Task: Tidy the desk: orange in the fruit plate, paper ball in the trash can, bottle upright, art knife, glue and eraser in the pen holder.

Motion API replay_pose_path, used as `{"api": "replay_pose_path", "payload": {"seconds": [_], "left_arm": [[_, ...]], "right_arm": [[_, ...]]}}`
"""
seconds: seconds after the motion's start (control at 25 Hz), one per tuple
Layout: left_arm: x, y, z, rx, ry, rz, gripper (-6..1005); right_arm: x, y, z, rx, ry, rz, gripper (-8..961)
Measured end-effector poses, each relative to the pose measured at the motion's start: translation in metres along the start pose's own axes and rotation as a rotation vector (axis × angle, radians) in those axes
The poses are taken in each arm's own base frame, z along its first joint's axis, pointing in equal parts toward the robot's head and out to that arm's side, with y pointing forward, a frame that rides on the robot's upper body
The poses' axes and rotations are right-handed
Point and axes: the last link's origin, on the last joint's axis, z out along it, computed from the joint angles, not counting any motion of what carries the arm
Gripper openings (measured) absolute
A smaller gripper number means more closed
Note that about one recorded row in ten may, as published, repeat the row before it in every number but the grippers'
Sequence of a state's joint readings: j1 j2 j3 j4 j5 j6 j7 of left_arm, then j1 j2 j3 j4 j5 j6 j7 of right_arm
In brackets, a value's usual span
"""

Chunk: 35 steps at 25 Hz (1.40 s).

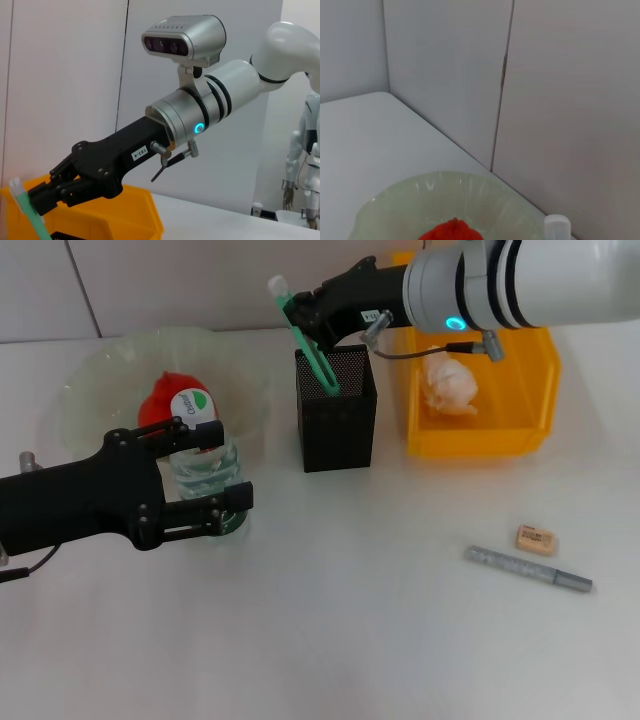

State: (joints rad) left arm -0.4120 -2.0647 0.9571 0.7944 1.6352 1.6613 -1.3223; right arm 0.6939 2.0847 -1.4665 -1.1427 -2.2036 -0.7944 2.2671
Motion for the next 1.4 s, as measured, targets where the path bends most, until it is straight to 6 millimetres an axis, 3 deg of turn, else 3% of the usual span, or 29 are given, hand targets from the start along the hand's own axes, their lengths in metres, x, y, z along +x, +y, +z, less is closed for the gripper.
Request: {"api": "replay_pose_path", "payload": {"seconds": [0.4, 0.84, 0.92, 0.96, 1.4], "left_arm": [[-0.001, 0.001, -0.001, 0.003, -0.001, -0.003, 806], [-0.001, 0.001, -0.002, 0.005, 0.0, -0.004, 806], [-0.002, 0.001, -0.002, 0.007, 0.001, -0.005, 806], [-0.002, 0.001, -0.002, 0.007, 0.001, -0.005, 806], [-0.002, 0.0, -0.004, 0.011, 0.001, -0.006, 806]], "right_arm": [[0.011, -0.007, -0.005, 0.043, -0.014, 0.031, 147], [0.009, -0.008, -0.007, 0.048, -0.025, 0.039, 371], [0.008, -0.007, -0.009, 0.042, -0.027, 0.036, 460], [0.007, -0.006, -0.011, 0.038, -0.03, 0.034, 505], [0.002, 0.008, -0.05, -0.018, -0.073, 0.012, 579]]}}
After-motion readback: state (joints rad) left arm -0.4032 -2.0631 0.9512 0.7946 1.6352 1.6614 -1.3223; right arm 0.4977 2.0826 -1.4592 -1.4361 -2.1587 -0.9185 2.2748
